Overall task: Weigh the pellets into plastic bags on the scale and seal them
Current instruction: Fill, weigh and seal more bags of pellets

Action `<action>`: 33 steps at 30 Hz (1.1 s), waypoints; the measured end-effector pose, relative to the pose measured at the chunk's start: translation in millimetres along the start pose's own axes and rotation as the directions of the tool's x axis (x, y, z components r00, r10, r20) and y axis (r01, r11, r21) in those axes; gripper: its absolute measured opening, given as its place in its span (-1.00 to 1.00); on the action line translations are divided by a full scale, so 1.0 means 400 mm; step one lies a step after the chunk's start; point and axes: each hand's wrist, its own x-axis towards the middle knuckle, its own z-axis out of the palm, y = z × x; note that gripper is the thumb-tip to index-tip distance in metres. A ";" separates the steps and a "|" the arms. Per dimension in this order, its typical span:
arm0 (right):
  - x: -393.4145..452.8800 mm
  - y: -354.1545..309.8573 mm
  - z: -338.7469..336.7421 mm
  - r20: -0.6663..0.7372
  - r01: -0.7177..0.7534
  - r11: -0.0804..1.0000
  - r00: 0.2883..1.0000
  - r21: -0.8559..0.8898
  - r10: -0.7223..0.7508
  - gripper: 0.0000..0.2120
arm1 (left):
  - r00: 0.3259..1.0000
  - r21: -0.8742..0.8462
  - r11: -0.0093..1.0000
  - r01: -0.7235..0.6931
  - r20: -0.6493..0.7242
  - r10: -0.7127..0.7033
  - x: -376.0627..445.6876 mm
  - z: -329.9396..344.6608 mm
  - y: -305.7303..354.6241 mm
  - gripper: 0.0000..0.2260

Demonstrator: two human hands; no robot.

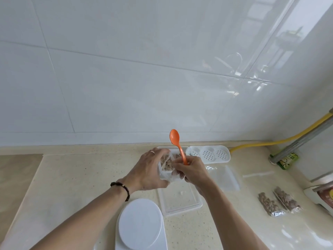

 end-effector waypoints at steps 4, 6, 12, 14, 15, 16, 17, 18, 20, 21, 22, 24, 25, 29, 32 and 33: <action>0.040 0.028 -0.011 0.001 -0.035 0.999 0.999 0.026 0.035 -0.83 | 0.999 -0.033 0.999 0.018 -0.039 -0.019 0.025 0.011 -0.028 -0.29; 0.068 0.040 -0.031 -0.043 -0.089 0.996 0.995 -0.021 0.088 -0.75 | 0.998 -0.002 0.999 0.049 -0.044 -0.049 0.036 0.013 -0.058 -0.30; 0.165 0.107 -0.107 -0.136 -0.106 0.835 0.990 -0.540 0.037 -0.82 | 0.988 0.136 0.978 0.157 -0.007 -0.157 0.049 0.015 -0.132 -0.18; 0.177 0.114 -0.116 -0.247 -0.085 0.823 0.967 -0.561 -0.068 -0.83 | 0.982 0.163 0.969 0.185 -0.004 -0.187 0.051 0.022 -0.154 -0.17; 0.181 0.115 -0.119 -0.306 -0.080 0.841 0.946 -0.535 -0.105 -0.80 | 0.981 0.181 0.964 0.193 -0.003 -0.195 0.052 0.026 -0.162 -0.17; 0.184 0.118 -0.122 -0.354 -0.059 0.866 0.925 -0.496 -0.140 -0.79 | 0.979 0.196 0.960 0.199 0.001 -0.203 0.054 0.030 -0.169 -0.17; 0.188 0.123 -0.125 -0.394 -0.032 0.893 0.904 -0.449 -0.165 -0.81 | 0.977 0.205 0.957 0.207 0.002 -0.212 0.056 0.033 -0.172 -0.18; 0.193 0.129 -0.126 -0.428 -0.002 0.913 0.884 -0.408 -0.189 -0.83 | 0.975 0.208 0.953 0.219 0.001 -0.224 0.058 0.036 -0.174 -0.18; 0.202 0.140 -0.123 -0.477 0.032 0.926 0.850 -0.375 -0.223 -0.85 | 0.971 0.216 0.948 0.235 -0.006 -0.239 0.062 0.041 -0.175 -0.19; 0.207 0.145 -0.122 -0.482 0.034 0.919 0.844 -0.392 -0.237 -0.85 | 0.971 0.221 0.946 0.236 -0.007 -0.241 0.064 0.045 -0.178 -0.19; 0.212 0.152 -0.121 -0.473 0.032 0.904 0.844 -0.427 -0.253 -0.84 | 0.971 0.229 0.945 0.234 -0.005 -0.239 0.065 0.049 -0.180 -0.18; 0.218 0.168 -0.118 -0.428 0.016 0.869 0.866 -0.494 -0.259 -0.82 | 0.972 0.254 0.940 0.228 -0.004 -0.234 0.068 0.057 -0.186 -0.16; 0.221 0.178 -0.113 -0.399 0.003 0.864 0.886 -0.503 -0.235 -0.82 | 0.972 0.263 0.938 0.228 -0.005 -0.235 0.070 0.060 -0.189 -0.16; 0.232 0.219 -0.091 -0.374 -0.087 0.930 0.926 -0.357 -0.057 -0.86 | 0.973 0.288 0.931 0.223 -0.005 -0.231 0.070 0.073 -0.196 -0.13; 0.235 0.235 -0.075 -0.349 -0.181 0.975 0.928 -0.127 0.127 -0.88 | 0.970 0.317 0.920 0.233 -0.009 -0.242 0.070 0.080 -0.199 -0.11; 0.235 0.242 -0.071 -0.336 -0.205 0.976 0.926 -0.068 0.171 -0.89 | 0.969 0.327 0.915 0.238 -0.013 -0.247 0.072 0.083 -0.199 -0.12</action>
